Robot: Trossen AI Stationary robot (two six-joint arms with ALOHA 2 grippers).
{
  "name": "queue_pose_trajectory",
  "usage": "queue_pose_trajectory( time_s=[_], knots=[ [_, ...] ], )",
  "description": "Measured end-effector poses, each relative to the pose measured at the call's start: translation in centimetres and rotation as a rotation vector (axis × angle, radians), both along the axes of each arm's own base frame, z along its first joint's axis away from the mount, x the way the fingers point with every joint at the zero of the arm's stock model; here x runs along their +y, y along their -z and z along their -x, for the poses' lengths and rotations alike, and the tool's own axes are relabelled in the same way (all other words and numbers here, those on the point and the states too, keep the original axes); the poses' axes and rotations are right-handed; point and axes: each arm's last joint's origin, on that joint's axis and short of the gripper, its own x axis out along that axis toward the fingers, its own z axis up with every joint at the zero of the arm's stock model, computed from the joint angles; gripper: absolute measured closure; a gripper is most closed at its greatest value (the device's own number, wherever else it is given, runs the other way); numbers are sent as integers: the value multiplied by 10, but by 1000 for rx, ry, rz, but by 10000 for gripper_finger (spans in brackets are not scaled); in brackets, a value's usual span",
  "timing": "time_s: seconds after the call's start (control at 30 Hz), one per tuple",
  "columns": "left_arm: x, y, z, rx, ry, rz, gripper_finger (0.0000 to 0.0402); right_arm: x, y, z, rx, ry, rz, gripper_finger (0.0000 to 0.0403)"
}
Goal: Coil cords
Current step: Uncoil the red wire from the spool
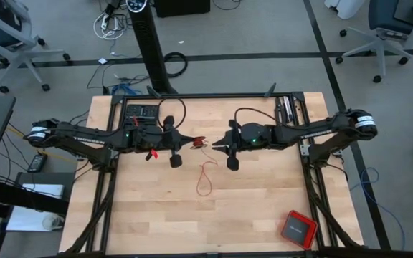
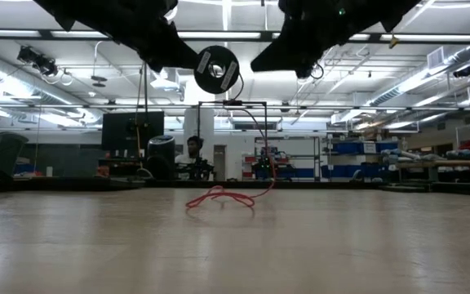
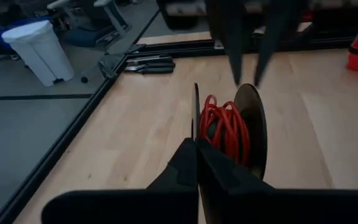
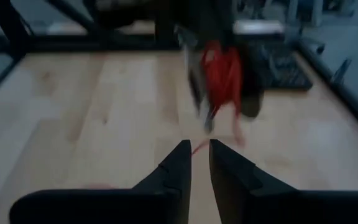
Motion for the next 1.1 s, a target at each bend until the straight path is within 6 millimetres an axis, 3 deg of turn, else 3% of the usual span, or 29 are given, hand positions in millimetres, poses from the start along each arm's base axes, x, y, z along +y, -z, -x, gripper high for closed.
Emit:
queue_pose_trajectory(
  time_s=[0.27,0.87,1.1],
  knots=[
    [-1,-1,0,-7,-19,-12,401,-10,23,-17,14,99,-1,346],
    [-6,-4,-1,-34,36,-22,401,-5,17,-19,-36,108,122,347],
    [-6,-2,-1,-13,46,-19,401,0,17,-19,-36,91,159,395]
  ],
)
